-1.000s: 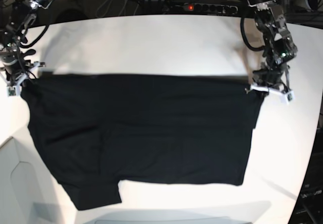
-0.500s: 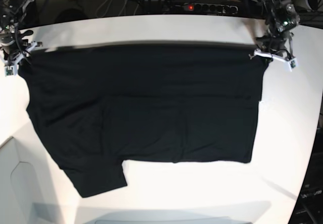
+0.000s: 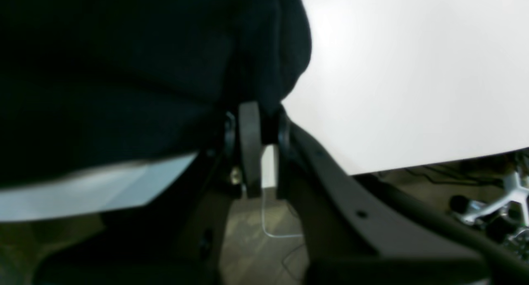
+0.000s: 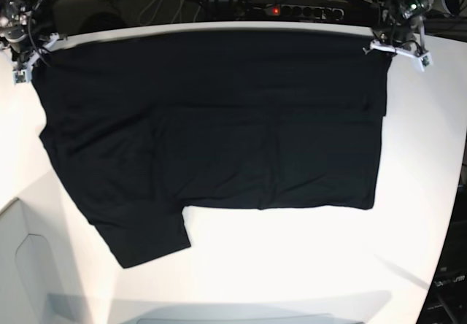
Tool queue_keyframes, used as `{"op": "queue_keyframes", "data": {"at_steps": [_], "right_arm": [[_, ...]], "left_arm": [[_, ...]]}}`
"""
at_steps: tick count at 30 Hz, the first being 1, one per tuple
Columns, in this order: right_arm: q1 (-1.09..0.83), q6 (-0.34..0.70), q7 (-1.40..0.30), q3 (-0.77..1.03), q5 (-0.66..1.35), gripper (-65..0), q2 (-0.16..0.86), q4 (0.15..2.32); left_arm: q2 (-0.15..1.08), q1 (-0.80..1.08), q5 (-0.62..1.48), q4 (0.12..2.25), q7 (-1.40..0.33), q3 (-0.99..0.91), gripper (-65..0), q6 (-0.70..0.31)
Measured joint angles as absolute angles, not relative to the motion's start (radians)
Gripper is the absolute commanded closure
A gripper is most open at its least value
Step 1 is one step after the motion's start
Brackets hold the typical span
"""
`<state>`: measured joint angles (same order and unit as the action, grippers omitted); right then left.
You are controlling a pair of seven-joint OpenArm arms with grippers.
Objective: Fold the T-shirt properly
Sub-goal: 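Drag the shirt back toward the robot with both grippers, then reach both grippers down and grasp the shirt's hem corners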
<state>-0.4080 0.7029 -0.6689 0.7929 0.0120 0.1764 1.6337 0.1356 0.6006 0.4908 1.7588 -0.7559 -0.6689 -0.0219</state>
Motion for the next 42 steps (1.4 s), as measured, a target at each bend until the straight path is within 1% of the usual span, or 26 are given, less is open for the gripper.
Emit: {"op": "queue_keyframes", "data": {"at_steps": [7, 9, 14, 16, 18, 19, 21, 23, 25, 31, 34, 37, 40, 42], "right_arm": [[-0.441, 0.702, -0.658, 0.813, 0.015, -0.4, 0.162, 1.639], [-0.45, 0.702, -0.654, 0.813, 0.02, -5.2, 0.162, 1.641], [-0.456, 0.702, -0.643, 0.818, 0.004, -21.2, 0.149, 1.652], [-0.461, 0.702, -0.648, 0.818, -0.004, -26.4, 0.136, 1.675], [-0.461, 0.703, -0.658, 0.818, -0.013, -29.7, 0.119, 1.701], [-0.462, 0.703, -0.664, 0.818, -0.016, -30.5, 0.115, 1.718], [-0.46, 0.703, -0.662, 0.818, -0.014, -31.0, 0.116, 1.747], [-0.453, 0.703, -0.659, 0.818, -0.013, -31.0, 0.11, 1.773], [-0.452, 0.703, -0.658, 0.818, -0.012, -31.0, 0.099, 1.797], [-0.391, 0.703, -0.661, 0.824, -0.018, -31.0, 0.099, 1.837], [-0.304, 0.702, -0.668, 0.828, -0.015, -31.1, 0.099, 1.834], [-0.175, 0.702, -0.67, 0.821, -0.017, -31.2, 0.102, 1.785], [-0.01, 0.699, -0.668, 0.776, -0.011, -31.2, 0.112, 1.676], [0.087, 0.702, -0.661, 0.733, -0.014, -31.2, 0.139, 1.586]], "left_arm": [[0.138, 0.603, 0.491, 1.759, -0.759, -0.669, -0.5, -0.022], [0.138, 0.601, 0.49, 1.76, -0.76, -0.669, -0.6, -0.022], [0.139, 0.601, 0.488, 1.76, -0.76, -0.669, -1.2, -0.022], [0.142, 0.601, 0.486, 1.76, -0.76, -0.669, -5.0, -0.021], [0.141, 0.601, 0.474, 1.777, -0.771, -0.669, -13.5, -0.01], [0.14, 0.604, 0.471, 1.794, -0.772, -0.669, -19.0, -0.007], [0.141, 0.606, 0.472, 1.833, -0.77, -0.671, -29.5, -0.006], [0.141, 0.606, 0.472, 1.87, -0.766, -0.673, -38.0, -0.007], [0.137, 0.606, 0.472, 1.895, -0.767, -0.673, -42.2, -0.007], [0.11, 0.594, 0.471, 1.949, -0.768, -0.724, -43.0, -0.006], [0.102, 0.525, 0.465, 1.95, -0.782, -0.746, -43.3, -0.002], [0.107, 0.421, 0.464, 1.948, -0.774, -0.752, -43.3, -0.006], [0.112, 0.327, 0.463, 1.932, -0.764, -0.751, -43.4, -0.007], [0.107, 0.26, 0.455, 1.896, -0.78, -0.75, -43.4, -0.001]]}}
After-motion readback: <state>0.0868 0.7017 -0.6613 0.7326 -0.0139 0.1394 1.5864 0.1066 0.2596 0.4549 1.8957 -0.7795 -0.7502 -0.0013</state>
